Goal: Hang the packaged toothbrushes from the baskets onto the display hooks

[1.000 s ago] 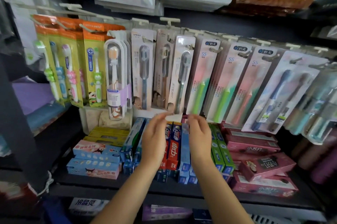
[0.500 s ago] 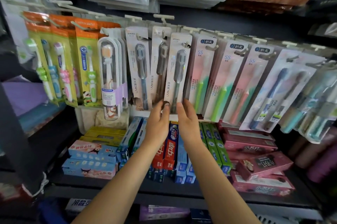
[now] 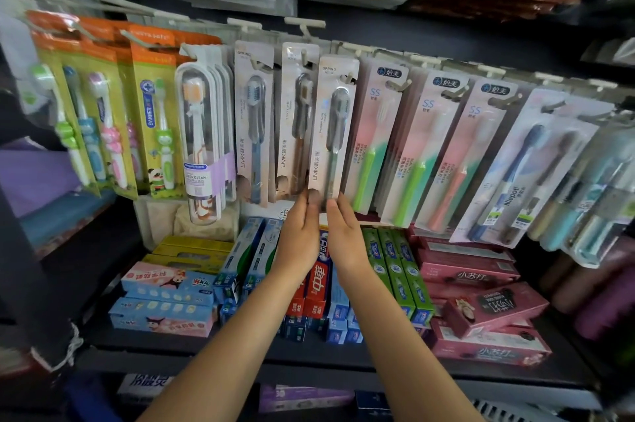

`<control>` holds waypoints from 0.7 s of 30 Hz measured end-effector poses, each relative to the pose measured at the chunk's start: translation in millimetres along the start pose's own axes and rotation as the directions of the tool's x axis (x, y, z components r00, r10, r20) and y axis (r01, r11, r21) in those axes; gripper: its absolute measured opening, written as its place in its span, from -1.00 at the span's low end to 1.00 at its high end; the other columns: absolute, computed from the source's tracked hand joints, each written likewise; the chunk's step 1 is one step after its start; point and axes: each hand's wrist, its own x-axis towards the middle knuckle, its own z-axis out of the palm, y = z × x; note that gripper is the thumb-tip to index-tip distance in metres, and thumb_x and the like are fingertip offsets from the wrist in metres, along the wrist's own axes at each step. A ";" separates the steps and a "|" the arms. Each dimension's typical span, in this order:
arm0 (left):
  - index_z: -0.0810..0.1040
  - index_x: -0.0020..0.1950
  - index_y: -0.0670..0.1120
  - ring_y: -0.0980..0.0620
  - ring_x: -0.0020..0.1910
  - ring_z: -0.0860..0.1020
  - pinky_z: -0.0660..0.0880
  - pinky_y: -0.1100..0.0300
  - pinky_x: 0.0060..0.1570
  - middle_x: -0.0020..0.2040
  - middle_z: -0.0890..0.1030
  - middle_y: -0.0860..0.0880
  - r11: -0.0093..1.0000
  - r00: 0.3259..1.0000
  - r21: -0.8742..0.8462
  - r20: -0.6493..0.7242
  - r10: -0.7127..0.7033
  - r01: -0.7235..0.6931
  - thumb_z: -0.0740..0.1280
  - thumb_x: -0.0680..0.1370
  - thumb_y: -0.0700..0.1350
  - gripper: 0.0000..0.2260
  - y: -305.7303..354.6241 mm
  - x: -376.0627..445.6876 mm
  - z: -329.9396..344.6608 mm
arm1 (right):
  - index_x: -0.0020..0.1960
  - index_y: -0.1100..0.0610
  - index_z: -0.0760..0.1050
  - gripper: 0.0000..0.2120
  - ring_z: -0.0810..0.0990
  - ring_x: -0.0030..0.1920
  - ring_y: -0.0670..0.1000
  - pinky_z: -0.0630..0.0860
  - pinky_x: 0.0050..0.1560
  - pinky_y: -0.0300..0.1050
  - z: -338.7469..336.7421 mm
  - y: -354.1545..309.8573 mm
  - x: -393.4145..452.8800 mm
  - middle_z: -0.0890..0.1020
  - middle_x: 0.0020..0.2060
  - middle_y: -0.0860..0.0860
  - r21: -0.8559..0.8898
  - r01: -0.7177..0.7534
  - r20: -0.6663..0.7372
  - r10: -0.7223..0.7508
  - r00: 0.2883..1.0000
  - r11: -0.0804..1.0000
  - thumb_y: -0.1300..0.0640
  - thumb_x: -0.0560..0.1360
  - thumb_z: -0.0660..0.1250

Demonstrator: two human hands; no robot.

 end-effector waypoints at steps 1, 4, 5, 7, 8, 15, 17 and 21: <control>0.50 0.27 0.10 0.43 0.07 0.48 0.34 0.61 -0.02 0.09 0.55 0.24 1.000 1.000 0.000 -0.003 -0.007 0.007 0.09 0.74 -0.01 -0.78 -0.6 0.5 0.6 | 0.36 0.02 0.38 -0.76 0.43 -0.03 -0.53 0.29 -0.04 -0.60 0.8 1.6 0.8 0.46 0.14 -0.17 0.009 -0.014 -0.002 0.014 1.000 1.000 0.11 0.74 0.07; 0.51 0.36 0.01 0.26 0.18 0.51 0.35 0.54 0.11 0.20 0.59 0.13 0.999 0.999 -0.017 -0.006 -0.036 0.036 0.09 0.74 -0.08 -0.72 -5.7 2.8 2.4 | 0.55 0.06 0.28 -0.61 0.35 0.35 -0.21 0.21 0.17 -0.43 2.8 0.6 -1.2 0.39 0.33 -0.18 0.014 -0.024 -0.010 0.024 1.000 1.000 0.07 0.74 0.07; 0.50 0.42 -0.03 0.19 0.26 0.50 0.35 0.44 0.20 0.28 0.57 0.07 0.998 0.998 -0.032 -0.009 -0.055 0.055 0.09 0.74 -0.10 -0.69 -7.6 4.3 2.7 | 0.58 0.07 0.24 -0.58 0.32 0.45 -0.13 0.18 0.19 -0.42 3.1 0.9 -1.4 0.39 0.38 -0.13 0.013 -0.028 -0.012 0.028 1.000 1.000 0.06 0.74 0.07; 0.47 0.46 -0.02 0.12 0.33 0.48 0.34 0.28 0.26 0.35 0.55 0.04 0.992 0.994 -0.066 -0.018 -0.106 0.104 0.09 0.74 -0.08 -0.67 -9.5 5.7 2.6 | 0.62 0.07 0.14 -0.52 0.19 0.56 -0.07 0.12 0.25 -0.37 3.5 2.2 -2.0 0.28 0.55 -0.06 0.014 -0.051 -0.013 0.052 0.999 0.999 0.03 0.74 0.08; 0.48 0.45 0.00 0.10 0.34 0.48 0.35 0.23 0.27 0.35 0.56 0.04 0.989 0.991 -0.080 -0.022 -0.129 0.127 0.10 0.74 -0.05 -0.67 -10.1 6.1 2.5 | 0.63 0.07 0.12 -0.51 0.16 0.58 -0.07 0.10 0.29 -0.34 3.4 2.7 -2.3 0.22 0.59 -0.05 0.021 -0.056 -0.014 0.057 0.998 0.998 0.01 0.73 0.08; 0.56 0.23 0.05 0.08 0.22 0.57 0.46 0.13 0.27 0.16 0.63 0.08 0.964 0.978 -0.199 -0.067 -0.195 0.179 0.18 0.71 -0.04 -0.81 -4.8 2.1 1.3 | 0.59 0.12 0.22 -0.56 0.26 0.31 -0.23 0.18 0.22 -0.42 3.4 5.6 -2.3 0.37 0.44 -0.09 0.044 -0.007 -0.029 0.008 1.000 0.999 0.05 0.73 0.09; 0.58 0.19 0.05 0.06 0.19 0.59 0.49 0.08 0.27 0.12 0.65 0.07 0.957 0.975 -0.224 -0.084 -0.208 0.185 0.21 0.70 -0.05 -0.83 -4.8 0.0 1.5 | 0.57 0.14 0.26 -0.58 0.30 0.21 -0.25 0.22 0.10 -0.54 3.0 5.0 -4.1 0.44 0.30 -0.18 0.062 0.012 -0.035 -0.009 0.999 0.998 0.08 0.73 0.09; 0.61 0.19 -0.06 -0.01 0.14 0.64 0.56 0.08 0.18 0.11 0.69 -0.06 0.894 0.960 -0.384 -0.062 -0.274 0.230 0.28 0.67 -0.08 -0.83 -4.9 -6.4 1.7 | 0.45 0.06 0.37 -0.69 0.45 -0.03 -0.36 0.30 -0.02 -0.59 0.6 7.1 -9.0 0.40 -0.04 -0.36 0.056 0.019 -0.072 -0.015 0.997 0.998 0.09 0.73 0.11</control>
